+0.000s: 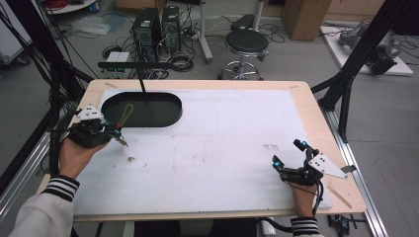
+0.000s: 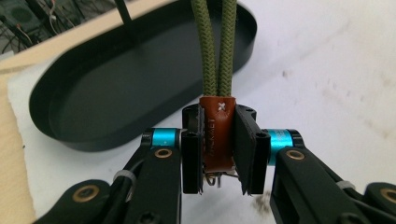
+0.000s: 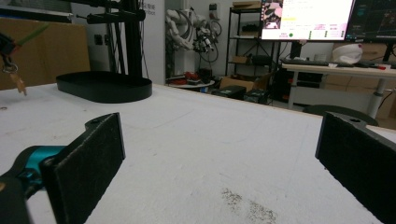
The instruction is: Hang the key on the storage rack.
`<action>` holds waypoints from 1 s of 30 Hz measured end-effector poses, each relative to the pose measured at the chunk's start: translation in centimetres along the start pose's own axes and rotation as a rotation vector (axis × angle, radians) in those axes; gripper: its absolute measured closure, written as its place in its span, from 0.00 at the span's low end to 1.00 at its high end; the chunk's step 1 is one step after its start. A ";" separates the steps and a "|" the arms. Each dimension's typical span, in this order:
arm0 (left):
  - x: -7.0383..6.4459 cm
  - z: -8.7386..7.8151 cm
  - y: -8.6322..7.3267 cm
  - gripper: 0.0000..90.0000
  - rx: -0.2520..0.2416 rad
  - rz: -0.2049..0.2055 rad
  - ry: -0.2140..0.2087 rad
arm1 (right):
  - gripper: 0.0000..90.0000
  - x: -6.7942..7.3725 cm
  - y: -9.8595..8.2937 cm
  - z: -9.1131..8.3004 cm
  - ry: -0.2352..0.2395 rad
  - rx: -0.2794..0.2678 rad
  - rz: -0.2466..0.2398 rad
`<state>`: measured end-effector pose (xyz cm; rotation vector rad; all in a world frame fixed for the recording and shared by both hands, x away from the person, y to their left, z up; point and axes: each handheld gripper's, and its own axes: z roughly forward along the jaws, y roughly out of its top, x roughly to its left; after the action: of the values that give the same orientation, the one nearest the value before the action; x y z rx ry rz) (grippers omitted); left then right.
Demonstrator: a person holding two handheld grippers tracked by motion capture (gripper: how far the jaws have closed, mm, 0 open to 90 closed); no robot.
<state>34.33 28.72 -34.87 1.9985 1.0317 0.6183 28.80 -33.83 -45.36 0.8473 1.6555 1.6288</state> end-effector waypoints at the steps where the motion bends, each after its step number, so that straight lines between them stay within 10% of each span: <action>1: 0.1 -0.1 0.1 0.82 -0.015 -0.007 0.011 | 0.00 0.0 0.0 0.0 0.000 0.000 0.001; 9: 0.6 -0.8 1.1 0.82 -0.168 -0.059 0.067 | 0.00 0.0 0.0 0.0 0.000 0.000 0.000; 30: 2.6 0.3 5.4 0.82 -0.222 -0.086 0.127 | 0.00 0.0 0.0 0.0 0.002 -0.003 0.008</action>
<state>38.41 28.87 -30.47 1.7318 1.0687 0.7863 28.79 -33.83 -45.37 0.8521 1.6526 1.6380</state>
